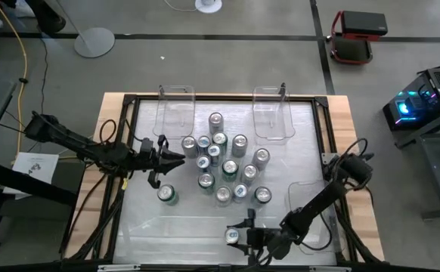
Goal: Sort soda cans
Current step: Remove the blue soda can from the bottom right transparent bin
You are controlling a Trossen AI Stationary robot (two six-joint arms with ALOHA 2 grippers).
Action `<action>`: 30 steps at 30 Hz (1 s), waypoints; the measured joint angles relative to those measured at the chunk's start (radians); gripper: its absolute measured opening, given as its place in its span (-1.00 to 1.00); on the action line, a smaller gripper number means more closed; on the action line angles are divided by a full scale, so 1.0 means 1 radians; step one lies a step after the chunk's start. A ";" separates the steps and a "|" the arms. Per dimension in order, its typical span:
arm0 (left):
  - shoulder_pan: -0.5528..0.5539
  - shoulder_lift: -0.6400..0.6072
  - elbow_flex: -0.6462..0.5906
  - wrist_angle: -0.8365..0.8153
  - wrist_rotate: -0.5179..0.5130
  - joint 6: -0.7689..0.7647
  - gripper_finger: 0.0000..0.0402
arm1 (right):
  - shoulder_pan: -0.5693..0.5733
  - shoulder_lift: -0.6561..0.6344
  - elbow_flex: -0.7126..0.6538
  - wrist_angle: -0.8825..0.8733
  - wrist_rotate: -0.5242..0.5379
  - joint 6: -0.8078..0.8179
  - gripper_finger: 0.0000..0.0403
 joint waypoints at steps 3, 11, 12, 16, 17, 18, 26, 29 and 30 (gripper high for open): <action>-0.007 0.000 0.000 0.000 0.000 0.000 -0.68 | 0.012 0.030 0.000 0.017 0.048 0.008 0.06; -0.010 0.000 0.000 0.000 -0.010 0.000 -0.68 | 0.016 0.051 -0.026 0.081 0.091 0.056 0.16; -0.010 0.000 0.000 0.000 -0.010 0.000 -0.68 | 0.018 0.051 -0.026 0.081 0.093 0.054 0.22; -0.010 0.000 0.000 0.000 -0.010 -0.001 -0.68 | 0.020 0.054 -0.029 0.067 0.082 0.042 0.39; -0.010 0.000 0.000 0.000 -0.010 -0.001 -0.68 | 0.020 0.057 -0.030 0.062 0.081 0.041 0.40; -0.010 0.000 0.000 -0.001 -0.010 0.000 -0.68 | 0.020 0.058 -0.031 0.060 0.080 0.035 0.41; -0.009 0.000 0.000 -0.002 -0.010 0.000 -0.68 | 0.017 0.014 -0.030 0.057 0.046 0.002 0.44; -0.009 0.000 -0.001 -0.003 -0.010 0.000 -0.68 | 0.016 -0.026 -0.029 0.005 0.018 0.006 0.44; -0.009 0.000 -0.001 -0.005 -0.010 0.000 -0.68 | 0.014 -0.040 -0.029 -0.015 0.006 0.014 0.44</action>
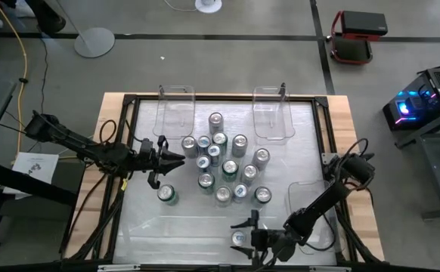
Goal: Sort soda cans
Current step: Remove the blue soda can from the bottom right transparent bin, then put the blue soda can into the bottom right transparent bin
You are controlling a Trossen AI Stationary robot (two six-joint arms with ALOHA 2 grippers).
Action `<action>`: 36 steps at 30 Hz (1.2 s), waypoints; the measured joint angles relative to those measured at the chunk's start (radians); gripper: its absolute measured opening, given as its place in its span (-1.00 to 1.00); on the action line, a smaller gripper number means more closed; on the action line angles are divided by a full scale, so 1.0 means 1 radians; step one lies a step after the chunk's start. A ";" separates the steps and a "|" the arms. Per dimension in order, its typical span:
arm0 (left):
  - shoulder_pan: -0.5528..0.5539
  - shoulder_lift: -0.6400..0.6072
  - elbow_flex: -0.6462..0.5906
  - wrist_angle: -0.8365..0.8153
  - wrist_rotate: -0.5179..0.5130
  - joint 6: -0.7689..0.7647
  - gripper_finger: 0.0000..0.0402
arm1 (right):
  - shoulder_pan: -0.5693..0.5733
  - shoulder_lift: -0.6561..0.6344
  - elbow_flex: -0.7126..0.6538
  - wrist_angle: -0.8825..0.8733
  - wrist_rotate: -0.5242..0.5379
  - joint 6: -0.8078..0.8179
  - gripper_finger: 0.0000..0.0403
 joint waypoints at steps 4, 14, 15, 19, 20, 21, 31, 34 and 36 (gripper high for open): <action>0.000 0.000 0.000 -0.028 0.000 0.000 -0.68 | -0.021 -0.067 0.000 -0.105 -0.084 0.085 0.46; 0.000 0.000 0.000 -0.107 0.001 -0.050 -0.68 | -0.111 -0.223 0.004 -0.307 -0.436 0.185 0.52; -0.001 0.000 0.000 -0.107 0.001 -0.051 -0.68 | -0.115 -0.238 0.017 -0.359 -0.441 0.175 0.52; -0.002 0.000 0.000 -0.115 0.002 -0.052 -0.68 | -0.117 -0.267 0.142 -0.628 -0.443 0.163 0.52; -0.002 0.000 0.000 -0.115 0.002 -0.053 -0.68 | -0.117 -0.266 0.187 -0.700 -0.443 0.162 0.52; -0.002 0.000 0.000 -0.115 0.002 -0.053 -0.68 | -0.117 -0.259 0.238 -0.775 -0.443 0.162 0.52; -0.002 0.000 0.000 -0.117 0.002 -0.084 -0.68 | -0.140 -0.030 0.772 -1.385 -0.644 0.166 0.52; -0.002 0.000 0.000 -0.126 0.002 -0.104 -0.68 | -0.162 0.029 0.865 -1.460 -0.695 0.203 0.53; -0.002 0.000 0.000 -0.135 0.002 -0.109 -0.68 | -0.174 0.065 0.907 -1.488 -0.742 0.206 0.53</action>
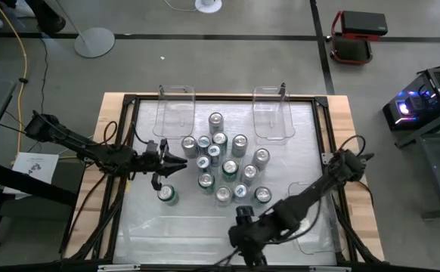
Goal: Sort soda cans
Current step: Put the blue soda can into the bottom right transparent bin
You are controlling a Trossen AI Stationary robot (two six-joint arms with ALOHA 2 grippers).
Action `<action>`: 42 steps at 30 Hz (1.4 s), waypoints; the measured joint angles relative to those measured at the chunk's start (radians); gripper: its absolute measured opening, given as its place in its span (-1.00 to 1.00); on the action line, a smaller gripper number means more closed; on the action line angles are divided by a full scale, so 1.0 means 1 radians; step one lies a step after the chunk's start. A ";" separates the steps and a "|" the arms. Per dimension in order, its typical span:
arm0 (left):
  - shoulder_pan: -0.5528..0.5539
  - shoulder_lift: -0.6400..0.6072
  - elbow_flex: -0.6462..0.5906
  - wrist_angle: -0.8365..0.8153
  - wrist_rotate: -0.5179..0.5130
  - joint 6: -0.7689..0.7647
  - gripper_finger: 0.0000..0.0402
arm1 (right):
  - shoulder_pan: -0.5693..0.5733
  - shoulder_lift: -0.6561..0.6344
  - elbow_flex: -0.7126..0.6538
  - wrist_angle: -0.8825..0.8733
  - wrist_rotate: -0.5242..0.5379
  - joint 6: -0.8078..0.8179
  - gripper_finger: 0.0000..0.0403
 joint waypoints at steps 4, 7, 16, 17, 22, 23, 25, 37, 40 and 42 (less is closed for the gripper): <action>-0.015 0.000 0.000 -0.005 0.000 -0.023 -0.68 | -0.016 0.040 0.012 -0.012 -0.099 0.025 0.57; -0.032 0.000 0.000 -0.006 0.000 -0.023 -0.68 | -0.026 0.057 0.011 -0.047 -0.172 0.029 0.61; -0.053 0.000 0.000 -0.018 -0.002 -0.023 -0.68 | -0.064 0.061 0.037 -0.031 -0.274 0.072 0.62; -0.053 0.000 0.000 -0.018 -0.003 -0.023 -0.68 | -0.064 0.061 0.045 -0.035 -0.257 0.065 0.62; -0.053 0.000 0.000 -0.019 -0.003 -0.022 -0.68 | -0.048 0.061 0.091 -0.074 -0.145 0.020 0.62; -0.053 0.000 0.000 -0.019 -0.003 -0.022 -0.68 | -0.041 0.061 0.099 -0.083 -0.100 0.023 0.62; -0.053 0.000 0.000 -0.020 -0.004 -0.023 -0.68 | -0.023 0.061 0.108 -0.108 -0.008 0.063 0.62; -0.052 0.002 0.000 -0.027 -0.005 -0.023 -0.68 | 0.015 0.111 0.108 -0.181 0.214 0.531 0.62; -0.052 0.002 0.000 -0.043 -0.005 -0.023 -0.68 | 0.012 0.129 0.108 -0.188 0.221 0.622 0.62; -0.052 0.002 0.000 -0.050 -0.005 -0.025 -0.68 | 0.011 0.132 0.108 -0.189 0.220 0.653 0.62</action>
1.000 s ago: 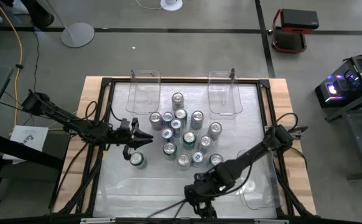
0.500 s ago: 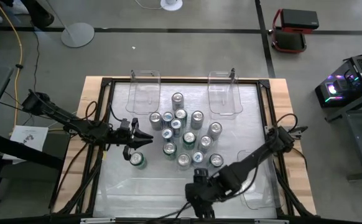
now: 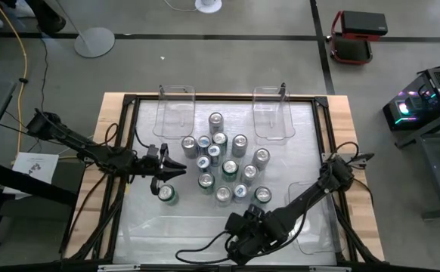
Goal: Sort soda cans
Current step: Put the blue soda can into the bottom right transparent bin
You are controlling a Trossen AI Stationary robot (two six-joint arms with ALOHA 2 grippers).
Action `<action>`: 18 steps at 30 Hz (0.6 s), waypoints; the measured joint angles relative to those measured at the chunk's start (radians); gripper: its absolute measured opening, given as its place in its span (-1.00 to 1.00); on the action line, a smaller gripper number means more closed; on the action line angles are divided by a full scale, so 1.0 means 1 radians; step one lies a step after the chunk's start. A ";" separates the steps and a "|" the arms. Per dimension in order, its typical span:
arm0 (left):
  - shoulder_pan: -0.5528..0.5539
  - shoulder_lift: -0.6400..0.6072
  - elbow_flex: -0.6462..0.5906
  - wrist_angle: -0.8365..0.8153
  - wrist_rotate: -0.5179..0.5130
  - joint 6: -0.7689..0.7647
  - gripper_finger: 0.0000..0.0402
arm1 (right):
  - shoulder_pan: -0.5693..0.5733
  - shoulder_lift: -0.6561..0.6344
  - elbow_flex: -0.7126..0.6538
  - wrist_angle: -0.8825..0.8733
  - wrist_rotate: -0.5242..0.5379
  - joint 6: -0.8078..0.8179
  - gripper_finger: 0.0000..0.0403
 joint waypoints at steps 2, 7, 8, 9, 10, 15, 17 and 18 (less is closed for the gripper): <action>0.000 0.000 0.000 -0.003 0.000 -0.006 -0.68 | 0.000 0.006 0.000 -0.002 0.000 0.004 0.62; 0.000 0.000 0.000 -0.007 0.000 -0.006 -0.68 | 0.000 0.017 0.000 -0.006 -0.021 0.024 0.62; 0.000 0.000 0.000 -0.010 0.000 -0.006 -0.68 | 0.000 0.022 0.001 -0.010 -0.027 0.023 0.62; 0.000 0.000 0.000 -0.012 0.000 -0.007 -0.68 | 0.000 0.025 0.001 -0.013 -0.032 0.023 0.62; 0.000 0.000 0.000 -0.016 0.000 -0.007 -0.68 | 0.000 0.028 0.002 -0.016 -0.035 0.023 0.62; 0.000 0.000 0.000 -0.017 -0.005 -0.008 -0.68 | -0.001 0.037 0.005 -0.012 -0.046 0.005 0.62; 0.000 0.000 0.000 -0.017 -0.005 -0.009 -0.68 | -0.001 0.038 0.005 -0.016 -0.054 0.004 0.62; 0.000 0.000 0.000 -0.017 -0.005 -0.008 -0.68 | -0.001 0.038 0.005 -0.018 -0.058 0.004 0.62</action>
